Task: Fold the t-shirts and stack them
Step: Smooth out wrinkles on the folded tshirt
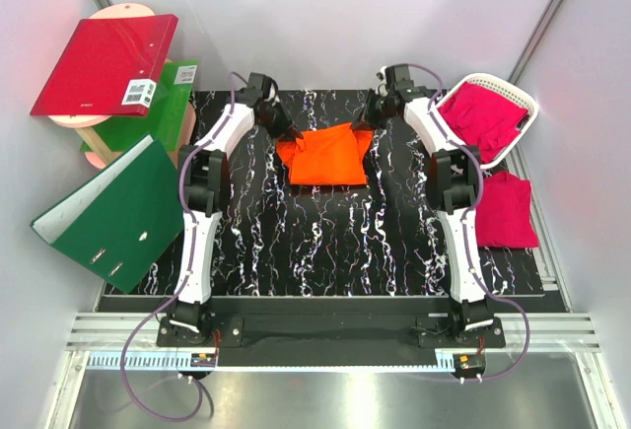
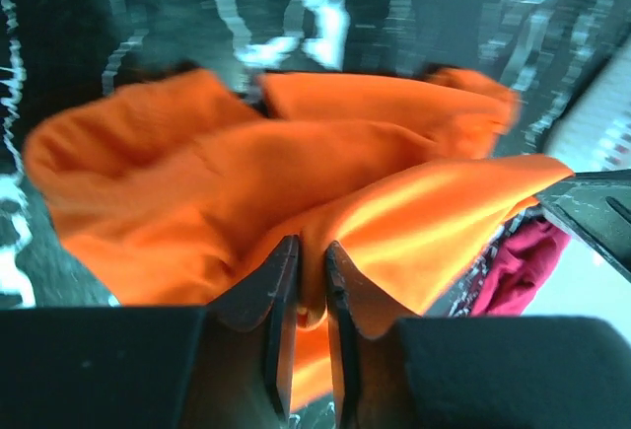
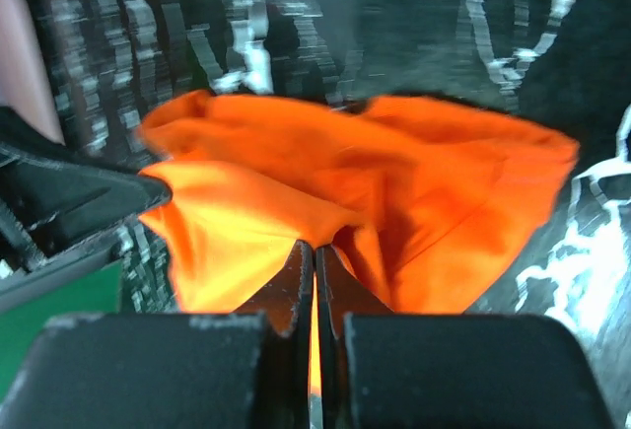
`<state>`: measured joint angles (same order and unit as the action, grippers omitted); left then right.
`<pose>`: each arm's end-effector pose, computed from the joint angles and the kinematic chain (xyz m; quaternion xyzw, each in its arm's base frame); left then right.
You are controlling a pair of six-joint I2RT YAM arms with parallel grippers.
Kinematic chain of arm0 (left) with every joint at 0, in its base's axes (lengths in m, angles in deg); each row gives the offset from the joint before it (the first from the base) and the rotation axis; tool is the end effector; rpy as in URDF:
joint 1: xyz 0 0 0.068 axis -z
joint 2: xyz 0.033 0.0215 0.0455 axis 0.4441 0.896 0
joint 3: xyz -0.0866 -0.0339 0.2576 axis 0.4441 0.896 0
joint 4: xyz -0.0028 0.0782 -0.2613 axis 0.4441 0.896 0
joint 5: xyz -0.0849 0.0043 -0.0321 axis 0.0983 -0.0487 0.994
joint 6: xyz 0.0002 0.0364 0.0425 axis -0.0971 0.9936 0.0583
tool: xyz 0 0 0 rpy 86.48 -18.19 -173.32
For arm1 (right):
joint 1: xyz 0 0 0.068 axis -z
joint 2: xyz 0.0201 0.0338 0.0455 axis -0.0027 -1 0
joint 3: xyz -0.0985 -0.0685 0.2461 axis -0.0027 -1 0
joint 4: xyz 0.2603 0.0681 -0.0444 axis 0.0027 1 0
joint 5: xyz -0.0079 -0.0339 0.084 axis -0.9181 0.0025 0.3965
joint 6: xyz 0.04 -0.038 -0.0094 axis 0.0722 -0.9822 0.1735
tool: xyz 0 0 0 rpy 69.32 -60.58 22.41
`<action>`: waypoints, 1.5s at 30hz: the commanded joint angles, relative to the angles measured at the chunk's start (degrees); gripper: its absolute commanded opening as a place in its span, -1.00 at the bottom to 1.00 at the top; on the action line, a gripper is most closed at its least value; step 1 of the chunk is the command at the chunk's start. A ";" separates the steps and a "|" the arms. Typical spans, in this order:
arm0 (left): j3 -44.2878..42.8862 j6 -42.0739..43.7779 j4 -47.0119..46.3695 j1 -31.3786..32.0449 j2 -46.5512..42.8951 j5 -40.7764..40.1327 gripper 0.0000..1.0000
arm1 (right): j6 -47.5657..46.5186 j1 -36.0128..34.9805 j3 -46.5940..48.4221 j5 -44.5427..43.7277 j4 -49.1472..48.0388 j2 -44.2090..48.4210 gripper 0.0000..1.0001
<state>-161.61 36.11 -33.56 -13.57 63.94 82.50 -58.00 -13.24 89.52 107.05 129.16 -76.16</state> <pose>0.5331 -0.1375 0.1914 -0.1651 0.9195 -0.3139 0.1696 0.5506 0.1465 0.2029 0.0339 0.9127 0.3305 0.2379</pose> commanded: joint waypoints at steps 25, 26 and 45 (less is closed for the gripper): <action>18.09 -7.67 -18.02 -1.02 -14.62 16.07 -1.00 | 10.89 -0.45 -12.65 12.89 -12.76 13.43 -1.00; 17.39 -9.16 -18.29 -0.85 -13.39 16.96 -1.00 | 13.01 -0.45 -12.66 16.58 -13.92 11.85 -1.00; 17.29 -13.31 -20.67 0.12 -3.88 13.82 -1.00 | 21.04 -0.72 -19.24 25.43 -18.85 2.60 -1.00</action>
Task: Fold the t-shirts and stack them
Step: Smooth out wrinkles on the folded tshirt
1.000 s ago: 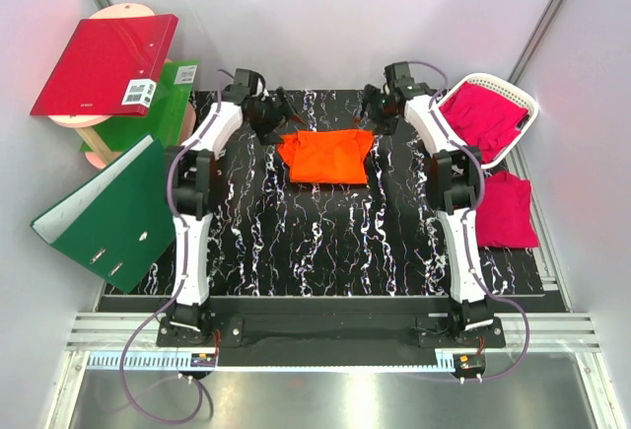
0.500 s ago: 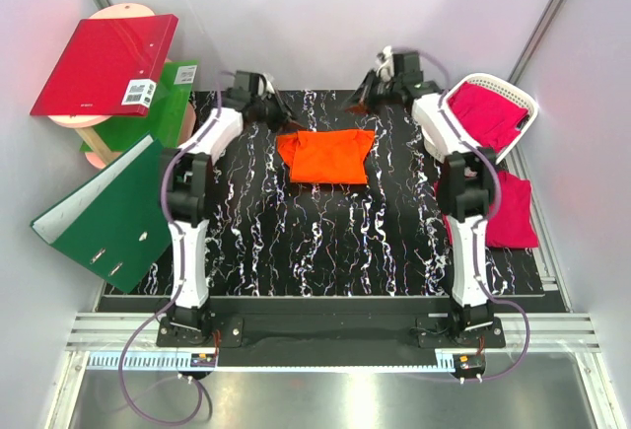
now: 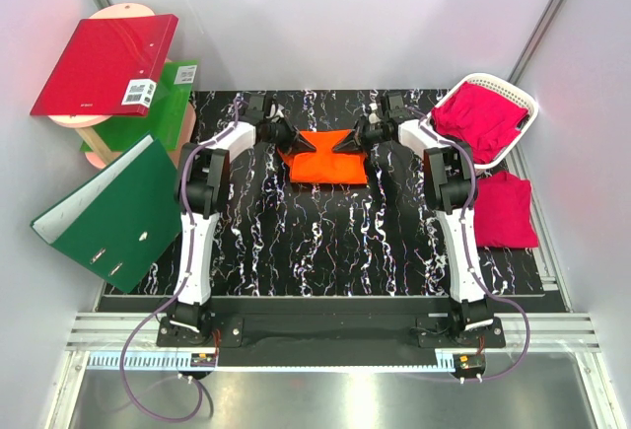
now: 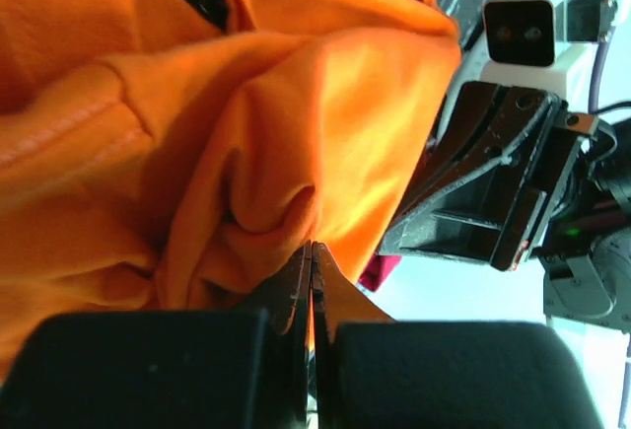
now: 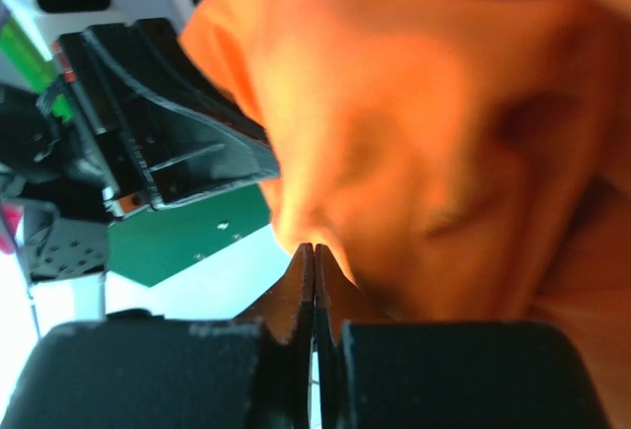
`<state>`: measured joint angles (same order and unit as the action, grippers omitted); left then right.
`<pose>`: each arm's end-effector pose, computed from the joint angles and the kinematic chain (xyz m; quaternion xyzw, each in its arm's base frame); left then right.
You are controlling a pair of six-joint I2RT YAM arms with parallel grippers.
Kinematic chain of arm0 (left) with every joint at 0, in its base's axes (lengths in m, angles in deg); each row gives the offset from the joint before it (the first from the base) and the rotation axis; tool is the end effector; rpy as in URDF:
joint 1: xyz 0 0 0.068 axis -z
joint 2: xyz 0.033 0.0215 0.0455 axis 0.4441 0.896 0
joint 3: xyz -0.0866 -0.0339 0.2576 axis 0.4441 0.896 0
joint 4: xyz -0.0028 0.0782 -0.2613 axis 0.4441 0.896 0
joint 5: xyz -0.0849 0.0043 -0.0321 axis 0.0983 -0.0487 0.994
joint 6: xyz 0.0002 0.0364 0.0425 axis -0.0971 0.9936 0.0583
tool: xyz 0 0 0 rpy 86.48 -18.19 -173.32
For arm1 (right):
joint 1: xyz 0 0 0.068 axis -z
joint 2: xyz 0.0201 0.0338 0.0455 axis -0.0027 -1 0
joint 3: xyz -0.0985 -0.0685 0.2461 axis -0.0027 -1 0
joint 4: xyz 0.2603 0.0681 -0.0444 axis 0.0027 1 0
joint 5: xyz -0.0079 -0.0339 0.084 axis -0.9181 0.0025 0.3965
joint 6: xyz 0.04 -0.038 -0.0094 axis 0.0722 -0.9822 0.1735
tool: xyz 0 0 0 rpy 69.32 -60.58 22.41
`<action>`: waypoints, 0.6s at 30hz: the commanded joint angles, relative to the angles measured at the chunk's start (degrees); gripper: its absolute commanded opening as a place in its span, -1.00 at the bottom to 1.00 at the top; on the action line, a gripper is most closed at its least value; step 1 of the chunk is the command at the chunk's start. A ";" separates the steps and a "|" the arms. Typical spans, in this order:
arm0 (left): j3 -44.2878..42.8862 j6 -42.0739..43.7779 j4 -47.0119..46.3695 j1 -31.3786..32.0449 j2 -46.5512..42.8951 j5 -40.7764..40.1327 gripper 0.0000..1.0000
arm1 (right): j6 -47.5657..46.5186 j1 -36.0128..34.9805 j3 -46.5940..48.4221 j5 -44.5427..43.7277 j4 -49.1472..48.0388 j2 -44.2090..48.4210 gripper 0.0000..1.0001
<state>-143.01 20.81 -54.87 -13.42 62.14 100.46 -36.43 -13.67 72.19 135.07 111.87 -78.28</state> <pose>0.5162 -0.1454 0.1318 -0.2103 0.8604 -0.4598 0.0646 0.5318 0.1607 0.1133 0.1096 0.8405 0.5303 0.0180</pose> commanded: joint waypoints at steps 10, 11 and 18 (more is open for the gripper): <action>-9.13 12.27 17.86 -0.03 -1.11 -18.03 -1.00 | -10.72 -0.28 -3.93 -19.03 13.28 7.62 -1.00; -8.87 12.72 17.87 -0.03 -1.56 -18.65 -1.00 | -12.74 -0.28 -4.63 -22.70 13.73 8.50 -1.00; -6.68 17.90 18.14 -0.29 -9.20 -19.36 -1.00 | -19.78 -0.37 -10.08 -28.72 9.44 22.37 -0.64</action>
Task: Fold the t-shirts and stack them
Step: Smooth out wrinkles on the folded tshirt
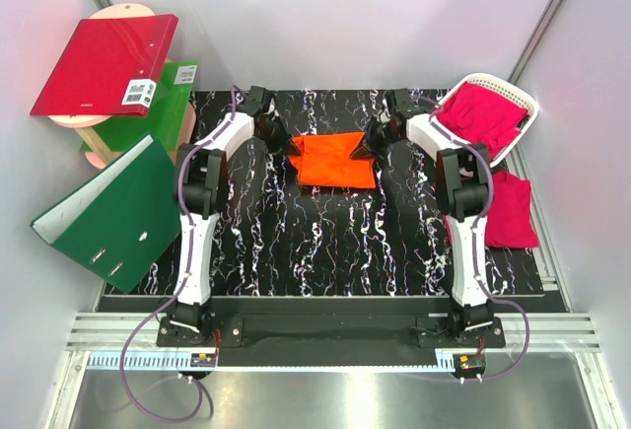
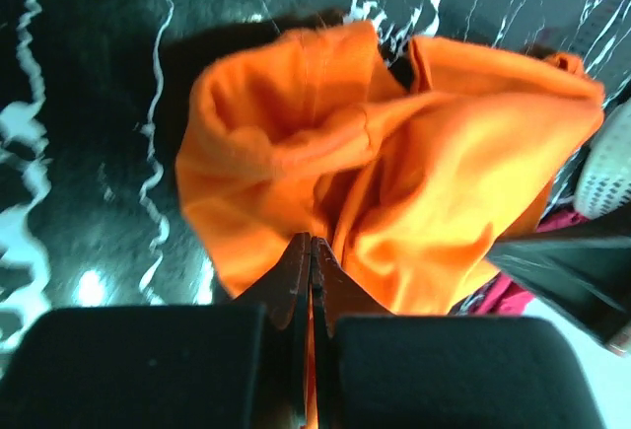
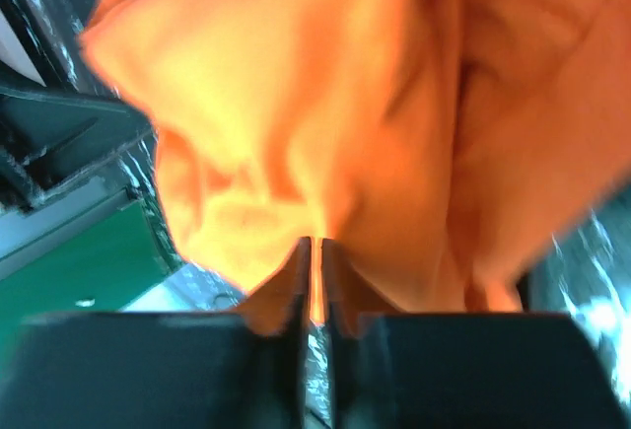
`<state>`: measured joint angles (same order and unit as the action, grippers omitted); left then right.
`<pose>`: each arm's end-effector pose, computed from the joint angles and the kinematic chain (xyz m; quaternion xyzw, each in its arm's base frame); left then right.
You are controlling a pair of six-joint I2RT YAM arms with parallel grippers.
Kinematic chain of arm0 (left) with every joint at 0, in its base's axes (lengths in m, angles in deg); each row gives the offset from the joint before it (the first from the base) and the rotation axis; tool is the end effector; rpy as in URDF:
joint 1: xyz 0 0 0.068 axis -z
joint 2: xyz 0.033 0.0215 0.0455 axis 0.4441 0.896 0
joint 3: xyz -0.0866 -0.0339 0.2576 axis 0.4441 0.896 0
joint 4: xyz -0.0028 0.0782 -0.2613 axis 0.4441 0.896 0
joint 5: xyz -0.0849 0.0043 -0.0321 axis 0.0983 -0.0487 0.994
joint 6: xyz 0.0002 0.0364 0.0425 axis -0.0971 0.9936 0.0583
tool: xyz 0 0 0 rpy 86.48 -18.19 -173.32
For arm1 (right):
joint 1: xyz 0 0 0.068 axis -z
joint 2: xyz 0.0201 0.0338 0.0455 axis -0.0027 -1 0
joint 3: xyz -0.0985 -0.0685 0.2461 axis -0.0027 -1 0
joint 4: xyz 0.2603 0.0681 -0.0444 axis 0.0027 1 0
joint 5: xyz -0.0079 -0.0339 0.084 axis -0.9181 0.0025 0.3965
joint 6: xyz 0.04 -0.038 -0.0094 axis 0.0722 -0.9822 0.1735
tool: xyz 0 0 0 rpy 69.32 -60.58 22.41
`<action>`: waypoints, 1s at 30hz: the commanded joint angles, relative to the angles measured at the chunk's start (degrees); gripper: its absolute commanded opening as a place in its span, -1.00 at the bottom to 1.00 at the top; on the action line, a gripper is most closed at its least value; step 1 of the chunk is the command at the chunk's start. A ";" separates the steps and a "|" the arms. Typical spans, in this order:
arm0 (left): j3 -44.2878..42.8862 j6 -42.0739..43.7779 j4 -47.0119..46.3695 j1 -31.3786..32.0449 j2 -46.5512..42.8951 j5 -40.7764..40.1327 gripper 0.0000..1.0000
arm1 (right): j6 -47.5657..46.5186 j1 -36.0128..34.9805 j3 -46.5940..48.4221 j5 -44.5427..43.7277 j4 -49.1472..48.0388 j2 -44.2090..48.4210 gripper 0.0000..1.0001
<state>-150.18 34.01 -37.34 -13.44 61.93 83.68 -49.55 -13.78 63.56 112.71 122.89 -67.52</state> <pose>0.5139 -0.1351 0.1498 -0.1911 0.9253 -0.3063 0.1162 0.4993 0.1429 0.1440 0.1096 0.9216 0.3571 0.1050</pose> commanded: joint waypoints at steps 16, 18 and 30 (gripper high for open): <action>29.40 10.24 -4.84 -0.18 -41.93 -0.46 0.98 | -3.16 1.85 -28.43 -3.89 -7.39 26.07 0.99; 32.82 10.42 -4.84 -0.18 -43.52 -1.17 0.98 | -2.81 1.68 -28.35 -5.03 -7.48 24.66 0.99; 36.28 10.86 -4.49 -0.18 -44.51 0.58 0.98 | -4.21 1.50 -21.50 -13.57 -6.34 17.44 0.99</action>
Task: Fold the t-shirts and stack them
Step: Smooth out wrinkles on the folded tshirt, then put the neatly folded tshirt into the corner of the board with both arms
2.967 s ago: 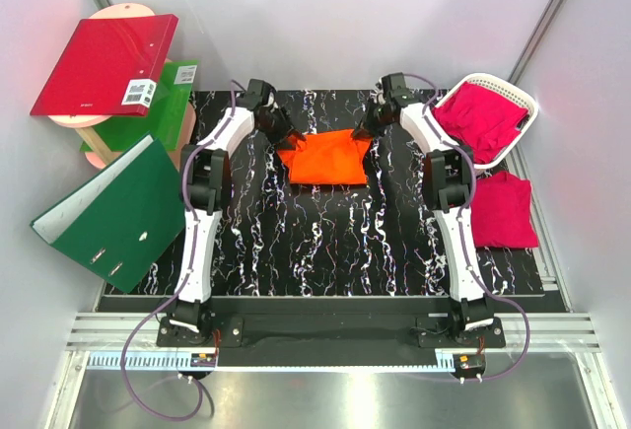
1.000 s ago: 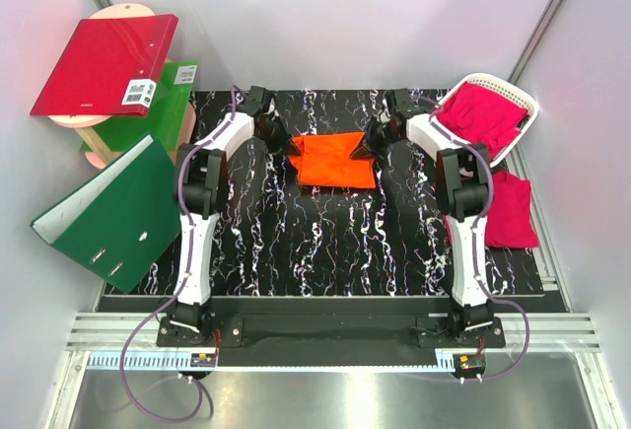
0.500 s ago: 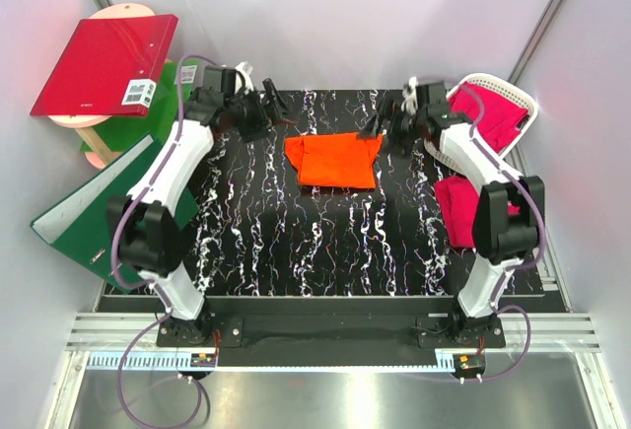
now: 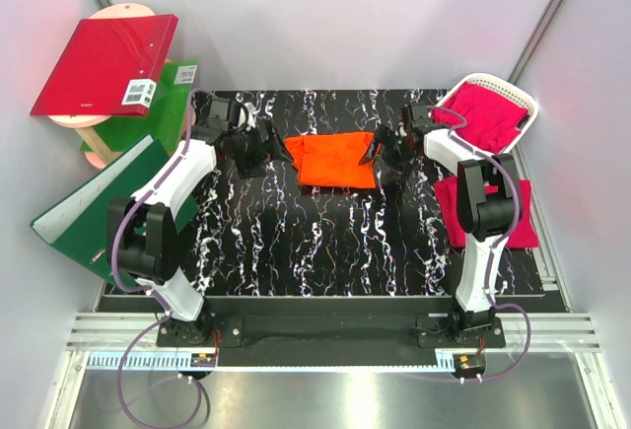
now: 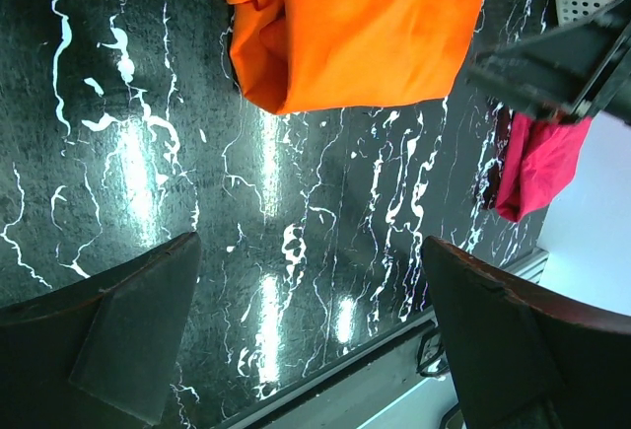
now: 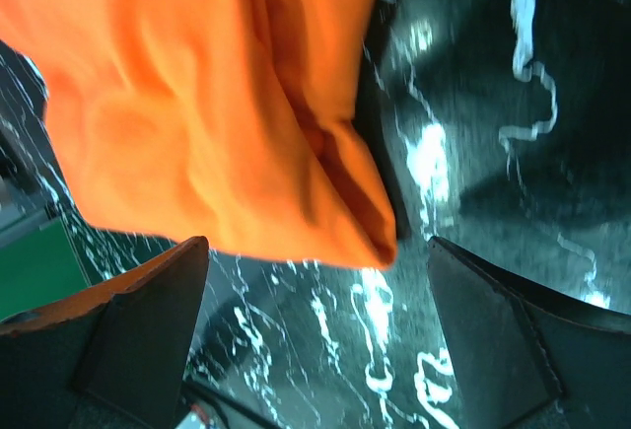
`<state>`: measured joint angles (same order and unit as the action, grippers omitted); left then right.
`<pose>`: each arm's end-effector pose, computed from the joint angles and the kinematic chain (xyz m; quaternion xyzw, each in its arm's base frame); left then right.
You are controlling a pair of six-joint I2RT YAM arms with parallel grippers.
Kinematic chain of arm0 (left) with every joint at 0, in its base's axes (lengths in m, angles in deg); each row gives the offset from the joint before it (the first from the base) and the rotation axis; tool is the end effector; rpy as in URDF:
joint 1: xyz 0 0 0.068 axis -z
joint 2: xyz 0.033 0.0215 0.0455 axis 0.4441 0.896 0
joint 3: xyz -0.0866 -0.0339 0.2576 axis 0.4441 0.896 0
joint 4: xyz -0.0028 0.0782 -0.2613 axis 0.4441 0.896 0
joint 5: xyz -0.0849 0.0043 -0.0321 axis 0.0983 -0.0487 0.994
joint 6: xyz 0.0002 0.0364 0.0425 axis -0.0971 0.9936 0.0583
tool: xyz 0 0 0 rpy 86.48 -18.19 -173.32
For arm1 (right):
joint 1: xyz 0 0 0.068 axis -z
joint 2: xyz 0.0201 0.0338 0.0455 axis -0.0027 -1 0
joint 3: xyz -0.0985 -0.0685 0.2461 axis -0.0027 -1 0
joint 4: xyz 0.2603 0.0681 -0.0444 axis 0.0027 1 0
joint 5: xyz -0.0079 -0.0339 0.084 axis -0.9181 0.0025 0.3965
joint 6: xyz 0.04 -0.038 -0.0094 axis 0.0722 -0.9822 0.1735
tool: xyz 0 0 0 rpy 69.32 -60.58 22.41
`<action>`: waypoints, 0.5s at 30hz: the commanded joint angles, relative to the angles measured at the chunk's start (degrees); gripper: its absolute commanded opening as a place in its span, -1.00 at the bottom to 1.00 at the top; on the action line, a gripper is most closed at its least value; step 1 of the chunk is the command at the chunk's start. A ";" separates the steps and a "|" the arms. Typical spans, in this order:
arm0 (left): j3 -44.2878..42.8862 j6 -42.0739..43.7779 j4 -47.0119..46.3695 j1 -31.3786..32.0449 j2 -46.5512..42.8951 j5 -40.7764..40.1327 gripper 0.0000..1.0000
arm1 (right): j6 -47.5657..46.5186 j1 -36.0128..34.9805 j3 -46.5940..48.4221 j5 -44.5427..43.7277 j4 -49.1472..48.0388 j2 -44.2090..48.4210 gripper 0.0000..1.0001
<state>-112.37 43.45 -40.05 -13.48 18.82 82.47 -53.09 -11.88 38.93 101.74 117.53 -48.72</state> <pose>0.3602 -0.0988 0.2697 -0.1001 0.9229 -0.3087 0.2074 0.4303 0.1044 0.1661 0.1249 0.9417 0.2697 0.1577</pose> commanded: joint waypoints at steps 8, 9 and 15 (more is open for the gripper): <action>-3.65 3.35 -1.43 5.55 1.23 10.30 0.98 | -4.53 -0.40 2.79 -12.85 4.19 8.91 0.99; -4.52 3.35 -1.52 7.05 2.72 12.84 0.98 | -5.32 -0.40 2.79 -15.66 4.81 13.28 1.00; -14.62 -0.15 -1.69 19.45 15.61 16.90 0.98 | -10.07 -0.23 2.18 -45.17 7.63 25.61 0.99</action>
<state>-119.62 45.09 -40.09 -0.11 26.30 92.83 -58.81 -11.90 39.95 79.08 123.72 -33.60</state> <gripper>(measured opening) 0.987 0.994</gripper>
